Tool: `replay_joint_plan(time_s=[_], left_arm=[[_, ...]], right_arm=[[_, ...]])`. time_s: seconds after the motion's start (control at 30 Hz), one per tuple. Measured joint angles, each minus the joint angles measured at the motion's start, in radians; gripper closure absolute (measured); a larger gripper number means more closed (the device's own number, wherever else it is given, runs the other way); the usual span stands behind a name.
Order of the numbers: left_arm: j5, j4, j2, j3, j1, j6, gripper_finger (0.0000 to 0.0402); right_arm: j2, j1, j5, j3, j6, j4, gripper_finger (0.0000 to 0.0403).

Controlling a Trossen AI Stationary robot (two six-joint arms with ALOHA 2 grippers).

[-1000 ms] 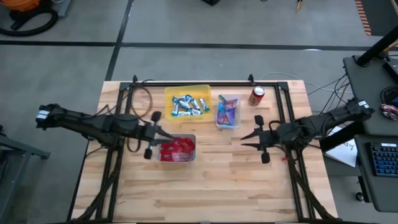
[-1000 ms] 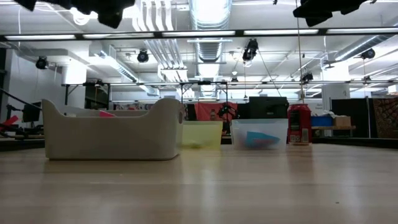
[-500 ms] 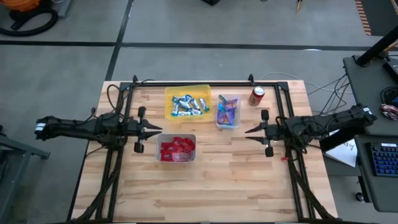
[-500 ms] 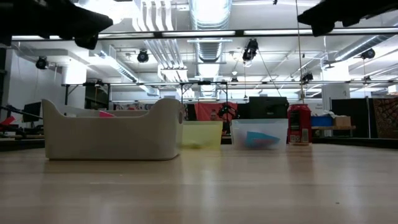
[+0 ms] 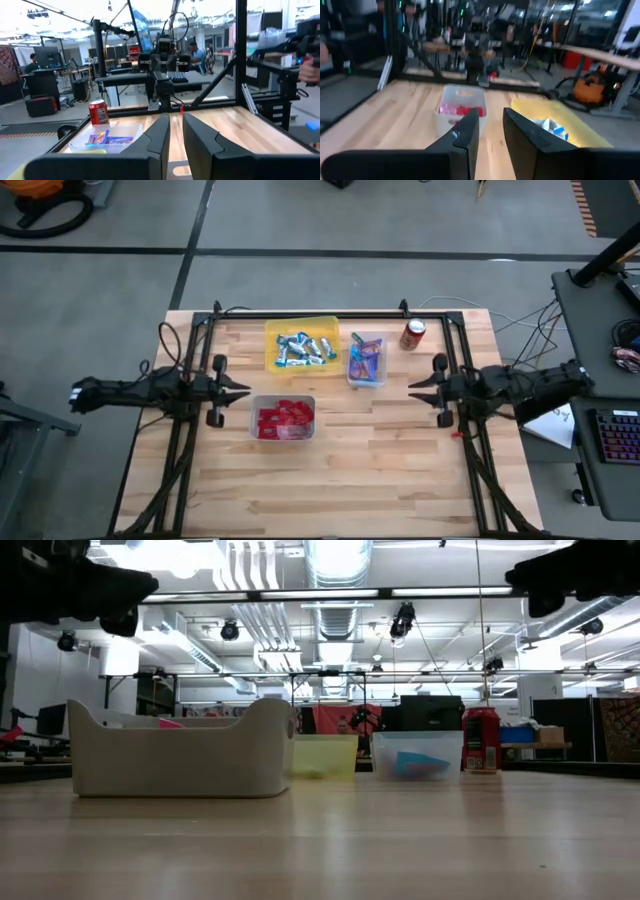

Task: Sort candy
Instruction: Return to Home Position

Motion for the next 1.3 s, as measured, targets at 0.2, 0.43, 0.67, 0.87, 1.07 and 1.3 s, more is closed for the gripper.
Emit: replay_joint_plan(time_s=[0.2, 0.43, 0.67, 0.87, 1.07, 1.3], left_arm=[[0.000, 0.002, -0.113, -0.067, 0.000, -0.040, 0.0365], [0.053, 0.033, -0.092, -0.097, -0.001, -0.094, 0.0365], [-0.119, -0.051, -0.088, -0.095, 0.000, -0.152, 0.0365], [-0.186, -0.094, -0.075, -0.095, 0.000, -0.185, 0.0365], [-0.186, -0.093, -0.059, -0.095, 0.000, -0.185, 0.0365], [-0.186, -0.092, -0.045, -0.095, 0.000, -0.185, 0.0365]], right_arm=[[-0.182, 0.000, 0.007, -0.077, -0.001, 0.001, 0.0333], [-0.178, -0.004, -0.001, -0.104, -0.015, -0.012, 0.0344], [-0.188, -0.004, 0.006, -0.136, -0.086, 0.000, 0.0344], [-0.185, -0.004, 0.008, -0.238, -0.145, 0.066, 0.0345], [-0.181, -0.004, 0.085, -0.263, -0.268, 0.131, 0.0344], [-0.177, -0.004, 0.120, -0.251, -0.269, 0.125, 0.0344]])
